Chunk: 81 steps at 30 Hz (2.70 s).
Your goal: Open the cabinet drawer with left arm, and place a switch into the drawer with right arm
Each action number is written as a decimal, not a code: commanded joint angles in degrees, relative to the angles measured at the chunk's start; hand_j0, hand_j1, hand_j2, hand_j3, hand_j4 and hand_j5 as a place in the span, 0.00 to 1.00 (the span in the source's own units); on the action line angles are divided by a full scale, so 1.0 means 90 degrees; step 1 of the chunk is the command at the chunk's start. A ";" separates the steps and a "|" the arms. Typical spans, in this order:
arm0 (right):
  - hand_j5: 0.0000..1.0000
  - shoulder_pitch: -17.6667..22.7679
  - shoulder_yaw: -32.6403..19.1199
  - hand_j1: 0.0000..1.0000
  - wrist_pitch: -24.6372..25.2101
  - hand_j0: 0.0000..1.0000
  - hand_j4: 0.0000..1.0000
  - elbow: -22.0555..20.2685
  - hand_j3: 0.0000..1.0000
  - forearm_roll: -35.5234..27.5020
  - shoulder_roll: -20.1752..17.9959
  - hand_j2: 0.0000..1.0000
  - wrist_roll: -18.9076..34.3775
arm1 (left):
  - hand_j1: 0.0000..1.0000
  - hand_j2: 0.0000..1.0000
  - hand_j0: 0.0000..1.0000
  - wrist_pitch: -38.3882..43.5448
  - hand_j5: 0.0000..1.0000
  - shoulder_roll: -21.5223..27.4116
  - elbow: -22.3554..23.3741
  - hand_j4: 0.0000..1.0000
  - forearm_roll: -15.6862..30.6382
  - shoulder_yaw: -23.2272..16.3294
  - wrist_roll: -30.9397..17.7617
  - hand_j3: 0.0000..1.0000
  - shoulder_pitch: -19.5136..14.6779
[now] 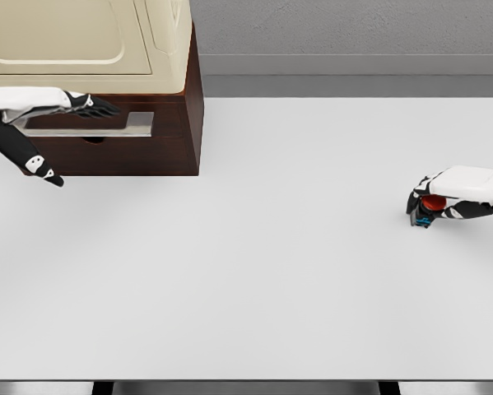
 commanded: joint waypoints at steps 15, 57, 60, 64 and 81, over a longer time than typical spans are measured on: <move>0.47 -0.0088 -0.0037 0.47 -0.0005 0.47 0.47 -0.0078 0.47 -0.0018 0.0051 0.47 0.0002 | 1.00 1.00 1.00 0.0282 1.00 -0.0213 0.0450 1.00 0.0032 0.0257 0.0001 1.00 0.0322; 0.44 -0.0889 -0.0008 0.44 -0.0016 0.44 0.44 -0.1074 0.44 -0.0067 0.0862 0.44 0.0002 | 1.00 1.00 1.00 0.0458 1.00 -0.0057 0.0343 1.00 0.0198 0.0794 0.0001 1.00 0.1221; 0.44 -0.0977 0.0011 0.44 -0.0016 0.44 0.44 -0.1152 0.44 -0.0067 0.0989 0.44 0.0002 | 1.00 1.00 1.00 0.0468 1.00 0.0070 0.0245 1.00 0.0217 0.0784 0.0001 1.00 0.1230; 0.43 -0.1065 0.0021 0.43 -0.0016 0.43 0.43 -0.1240 0.43 -0.0067 0.1184 0.43 0.0002 | 1.00 1.00 1.00 0.0468 1.00 0.0119 0.0196 1.00 0.0285 0.0775 0.0001 1.00 0.1318; 0.43 -0.1455 0.0158 0.43 -0.0005 0.43 0.43 -0.1465 0.43 -0.0067 0.1838 0.43 0.0002 | 1.00 1.00 1.00 0.0478 1.00 0.0392 -0.0087 1.00 0.0481 0.0775 0.0001 1.00 0.1406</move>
